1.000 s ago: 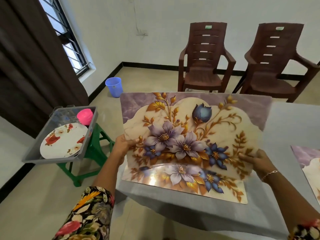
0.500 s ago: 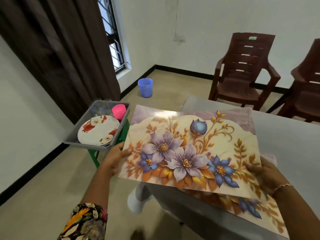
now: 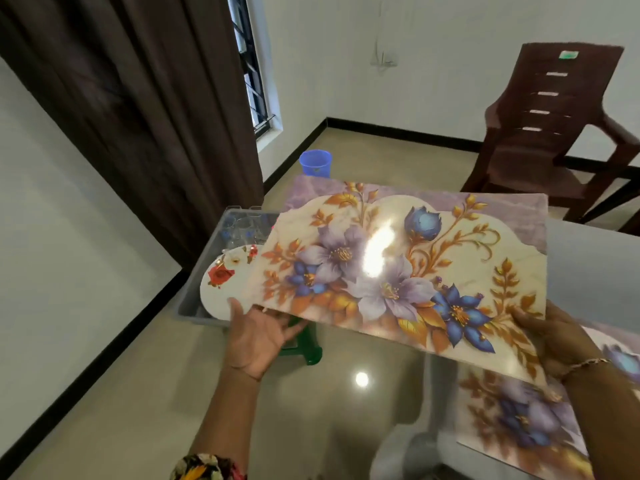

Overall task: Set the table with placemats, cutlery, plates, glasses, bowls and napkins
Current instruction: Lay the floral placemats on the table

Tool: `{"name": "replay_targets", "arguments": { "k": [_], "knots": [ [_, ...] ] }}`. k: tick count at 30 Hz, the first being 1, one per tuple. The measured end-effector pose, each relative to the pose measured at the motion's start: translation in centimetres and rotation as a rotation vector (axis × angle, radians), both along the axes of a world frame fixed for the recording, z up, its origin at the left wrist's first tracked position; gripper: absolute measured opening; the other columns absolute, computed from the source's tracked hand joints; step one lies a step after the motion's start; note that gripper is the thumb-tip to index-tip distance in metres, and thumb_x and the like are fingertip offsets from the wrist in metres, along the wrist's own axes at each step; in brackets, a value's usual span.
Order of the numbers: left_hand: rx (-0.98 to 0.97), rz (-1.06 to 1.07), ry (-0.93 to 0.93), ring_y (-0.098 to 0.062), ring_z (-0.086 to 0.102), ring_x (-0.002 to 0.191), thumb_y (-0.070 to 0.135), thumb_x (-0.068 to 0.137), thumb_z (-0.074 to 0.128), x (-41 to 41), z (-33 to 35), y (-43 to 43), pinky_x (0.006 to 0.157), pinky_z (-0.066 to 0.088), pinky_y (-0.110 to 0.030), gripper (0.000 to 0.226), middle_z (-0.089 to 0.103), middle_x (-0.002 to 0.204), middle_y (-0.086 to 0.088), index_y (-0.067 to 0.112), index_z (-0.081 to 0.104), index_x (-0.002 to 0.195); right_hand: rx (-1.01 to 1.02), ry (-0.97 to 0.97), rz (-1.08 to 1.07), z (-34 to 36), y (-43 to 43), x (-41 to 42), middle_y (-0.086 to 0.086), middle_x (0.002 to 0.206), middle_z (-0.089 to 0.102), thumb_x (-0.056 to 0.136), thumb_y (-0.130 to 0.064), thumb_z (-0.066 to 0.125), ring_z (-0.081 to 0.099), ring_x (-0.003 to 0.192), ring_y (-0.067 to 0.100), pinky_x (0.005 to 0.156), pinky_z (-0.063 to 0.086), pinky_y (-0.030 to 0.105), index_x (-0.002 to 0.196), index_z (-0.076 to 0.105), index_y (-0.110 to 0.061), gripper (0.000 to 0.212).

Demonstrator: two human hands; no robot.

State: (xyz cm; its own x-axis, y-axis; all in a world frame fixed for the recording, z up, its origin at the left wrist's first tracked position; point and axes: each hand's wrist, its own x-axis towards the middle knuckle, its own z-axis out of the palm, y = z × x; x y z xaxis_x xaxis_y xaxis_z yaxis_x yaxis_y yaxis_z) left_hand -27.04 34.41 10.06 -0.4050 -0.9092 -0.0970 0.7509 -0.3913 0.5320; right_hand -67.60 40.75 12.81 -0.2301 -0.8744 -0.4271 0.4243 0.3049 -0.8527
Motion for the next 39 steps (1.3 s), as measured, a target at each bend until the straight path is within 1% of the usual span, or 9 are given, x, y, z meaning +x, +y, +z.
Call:
{"name": "replay_targets", "arguments": {
  "k": [3, 9, 13, 17, 20, 24, 27, 30, 39],
  "knots": [
    [0.139, 0.003, -0.228, -0.032, 0.064, 0.104, 0.039, 0.045, 0.091, -1.9, 1.2, -3.3, 0.073, 0.056, -0.045, 0.100, 0.064, 0.120, -0.014, 0.011, 0.048, 0.132, -0.001, -0.013, -0.009, -0.2, -2.5, 3.3, 0.003, 0.072, 0.073, 0.044, -0.020, 0.091, 0.070, 0.061, 0.018, 0.048, 0.055, 0.029, 0.085, 0.070, -0.015, 0.046],
    [0.236, -0.052, -0.512, -0.023, 0.063, 0.073, -0.002, 0.089, 0.051, -6.1, 2.1, -9.8, 0.058, 0.058, -0.036, 0.015, 0.072, 0.067, -0.003, 0.008, 0.062, 0.091, 0.036, 0.036, -0.108, -0.4, -6.4, 5.1, 0.003, 0.076, 0.074, 0.002, -0.035, 0.093, 0.071, 0.064, 0.020, 0.050, 0.056, 0.032, 0.096, 0.061, -0.016, 0.100],
    [0.213, -0.142, -0.572, -0.025, 0.064, 0.075, -0.004, 0.089, 0.051, -8.4, 1.5, -14.7, 0.056, 0.058, -0.036, 0.014, 0.071, 0.072, -0.006, 0.005, 0.061, 0.093, 0.056, 0.065, -0.201, -0.3, -8.2, 4.1, 0.001, 0.075, 0.073, 0.074, -0.021, 0.073, 0.071, 0.064, 0.019, 0.049, 0.057, 0.034, 0.111, 0.056, -0.011, 0.042],
    [0.160, -0.236, -0.604, -0.020, 0.067, 0.069, -0.002, 0.090, 0.049, -12.0, 1.0, -19.7, 0.052, 0.057, -0.032, 0.015, 0.071, 0.072, -0.004, 0.006, 0.061, 0.093, 0.107, 0.081, -0.311, 0.1, -9.6, 2.8, 0.009, 0.088, 0.072, 0.074, -0.024, 0.073, 0.070, 0.073, 0.026, 0.064, 0.059, 0.043, 0.119, 0.055, -0.009, 0.051],
    [0.108, -0.338, -0.594, -0.016, 0.069, 0.064, -0.002, 0.090, 0.047, -14.6, 1.1, -22.6, 0.052, 0.057, -0.030, 0.016, 0.072, 0.070, -0.003, 0.005, 0.062, 0.093, 0.083, 0.042, -0.363, 0.7, -9.8, 1.4, 0.010, 0.088, 0.073, 0.027, -0.038, 0.094, 0.071, 0.073, 0.026, 0.062, 0.059, 0.039, 0.106, 0.060, -0.012, 0.090],
    [0.050, -0.427, -0.570, -0.014, 0.069, 0.060, -0.004, 0.091, 0.044, -18.4, 1.5, -25.7, 0.051, 0.057, -0.029, 0.020, 0.072, 0.068, -0.001, 0.006, 0.060, 0.093, 0.000, -0.084, -0.456, 1.8, -10.0, 0.1, 0.007, 0.084, 0.074, 0.073, -0.026, 0.072, 0.071, 0.069, 0.021, 0.055, 0.058, 0.030, 0.107, 0.058, -0.008, 0.042],
    [0.028, -0.483, -0.522, -0.015, 0.070, 0.062, -0.004, 0.085, 0.049, -21.0, 2.0, -26.8, 0.051, 0.056, -0.030, 0.021, 0.072, 0.071, 0.000, 0.007, 0.059, 0.099, -0.032, -0.058, -0.530, 1.7, -9.4, -0.1, 0.008, 0.094, 0.072, 0.042, -0.037, 0.090, 0.070, 0.076, 0.021, 0.059, 0.059, 0.032, 0.108, 0.060, -0.013, 0.077],
    [0.000, -0.550, -0.508, -0.015, 0.070, 0.063, -0.002, 0.075, 0.056, -23.9, 2.5, -27.9, 0.050, 0.056, -0.030, 0.026, 0.073, 0.072, 0.000, 0.009, 0.059, 0.098, 0.020, 0.032, -0.565, 2.3, -8.8, -0.1, 0.006, 0.088, 0.066, 0.082, -0.014, 0.063, 0.063, 0.072, 0.020, 0.049, 0.056, 0.030, 0.105, 0.057, -0.020, 0.024],
    [-0.052, -0.710, -0.544, -0.016, 0.070, 0.064, -0.006, 0.090, 0.042, -34.0, 1.5, -32.5, 0.050, 0.056, -0.031, 0.025, 0.073, 0.074, 0.001, 0.009, 0.059, 0.101, 0.112, 0.050, -0.792, 1.6, -10.1, -4.2, 0.006, 0.089, 0.063, 0.092, 0.000, 0.046, 0.060, 0.077, 0.022, 0.050, 0.058, 0.036, 0.104, 0.053, -0.019, 0.023]
  ]
}}
